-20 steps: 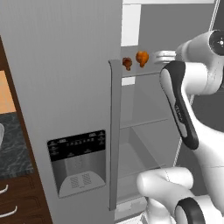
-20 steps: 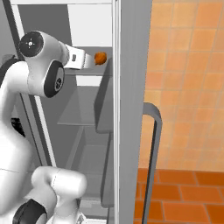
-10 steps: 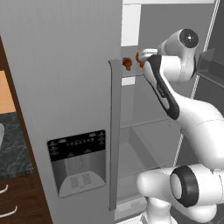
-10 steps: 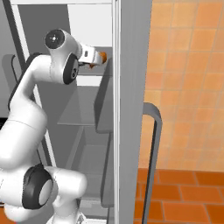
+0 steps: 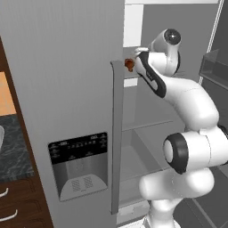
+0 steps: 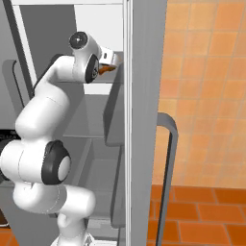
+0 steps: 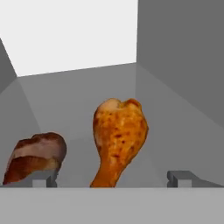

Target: Place one squash and one chicken drumstick in each tupperware on the nearby counter, to pack two identical lunches.

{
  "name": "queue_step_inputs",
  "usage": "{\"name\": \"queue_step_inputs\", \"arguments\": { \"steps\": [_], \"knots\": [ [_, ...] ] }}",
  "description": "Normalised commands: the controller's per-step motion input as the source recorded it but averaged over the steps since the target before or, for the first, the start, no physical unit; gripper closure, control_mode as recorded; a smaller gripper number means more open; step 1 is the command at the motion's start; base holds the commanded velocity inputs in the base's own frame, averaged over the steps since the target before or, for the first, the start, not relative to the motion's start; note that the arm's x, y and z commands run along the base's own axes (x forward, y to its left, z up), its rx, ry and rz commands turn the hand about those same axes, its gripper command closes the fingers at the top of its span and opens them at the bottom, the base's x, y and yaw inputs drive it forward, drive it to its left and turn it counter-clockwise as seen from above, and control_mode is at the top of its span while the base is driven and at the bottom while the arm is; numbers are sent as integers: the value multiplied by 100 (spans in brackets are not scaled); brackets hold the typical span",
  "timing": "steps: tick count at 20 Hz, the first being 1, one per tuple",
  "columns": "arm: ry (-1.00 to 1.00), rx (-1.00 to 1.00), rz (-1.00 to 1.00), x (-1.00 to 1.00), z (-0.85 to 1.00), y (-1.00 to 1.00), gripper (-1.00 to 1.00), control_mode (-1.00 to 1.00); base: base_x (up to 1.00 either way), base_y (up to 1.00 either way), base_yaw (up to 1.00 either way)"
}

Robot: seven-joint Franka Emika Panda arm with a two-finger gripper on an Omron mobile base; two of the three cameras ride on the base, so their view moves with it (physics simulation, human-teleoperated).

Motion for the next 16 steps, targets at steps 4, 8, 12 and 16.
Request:
{"name": "queue_step_inputs", "arguments": {
  "steps": [4,8,12,16],
  "knots": [
    [12,0,0,50,-7,0,-100,-100,0,0,0],
    [7,0,0,3,-23,0,-100,-100,0,0,0],
    [1,0,0,7,-46,0,100,-100,0,0,0],
    [0,0,0,33,-54,0,100,-100,0,0,0]
  ]
}}
